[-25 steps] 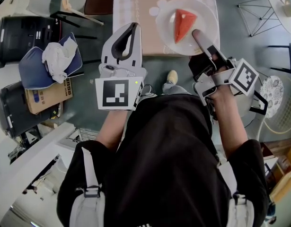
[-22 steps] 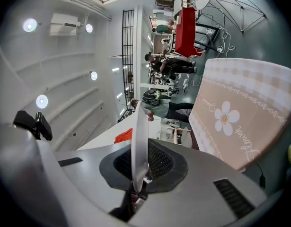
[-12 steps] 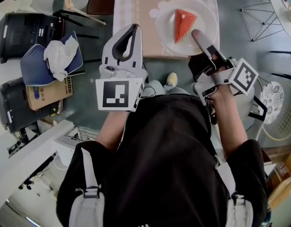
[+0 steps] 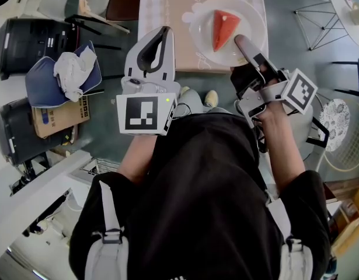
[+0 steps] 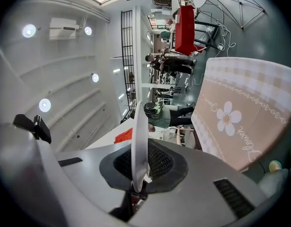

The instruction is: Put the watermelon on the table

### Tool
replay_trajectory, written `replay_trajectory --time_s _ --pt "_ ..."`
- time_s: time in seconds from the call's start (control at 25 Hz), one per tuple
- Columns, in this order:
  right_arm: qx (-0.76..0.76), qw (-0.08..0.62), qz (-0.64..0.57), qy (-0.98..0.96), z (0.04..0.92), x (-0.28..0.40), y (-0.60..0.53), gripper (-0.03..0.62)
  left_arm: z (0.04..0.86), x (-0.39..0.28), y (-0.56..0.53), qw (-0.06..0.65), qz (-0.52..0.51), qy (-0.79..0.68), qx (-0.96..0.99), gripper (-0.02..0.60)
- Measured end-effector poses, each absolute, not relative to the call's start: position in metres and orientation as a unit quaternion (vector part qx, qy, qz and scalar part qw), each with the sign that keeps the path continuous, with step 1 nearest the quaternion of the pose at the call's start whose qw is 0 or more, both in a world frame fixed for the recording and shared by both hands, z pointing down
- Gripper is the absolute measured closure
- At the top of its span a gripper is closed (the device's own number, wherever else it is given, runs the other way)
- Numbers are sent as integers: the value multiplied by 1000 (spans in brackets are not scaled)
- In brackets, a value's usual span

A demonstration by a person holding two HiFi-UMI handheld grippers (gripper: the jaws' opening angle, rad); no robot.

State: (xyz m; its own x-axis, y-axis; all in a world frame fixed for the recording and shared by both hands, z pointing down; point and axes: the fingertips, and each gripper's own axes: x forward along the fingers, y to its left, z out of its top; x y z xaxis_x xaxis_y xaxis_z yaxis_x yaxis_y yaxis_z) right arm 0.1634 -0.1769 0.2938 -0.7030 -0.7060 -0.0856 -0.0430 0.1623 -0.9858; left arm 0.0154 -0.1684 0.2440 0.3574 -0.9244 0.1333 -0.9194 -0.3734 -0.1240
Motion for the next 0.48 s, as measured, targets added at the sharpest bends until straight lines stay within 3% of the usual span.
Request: replay_trajectory --time_s 0.48 --pt "-271 277 -588 710 293 150 -181 576 247 2 -170 9 -87 557 -826 569"
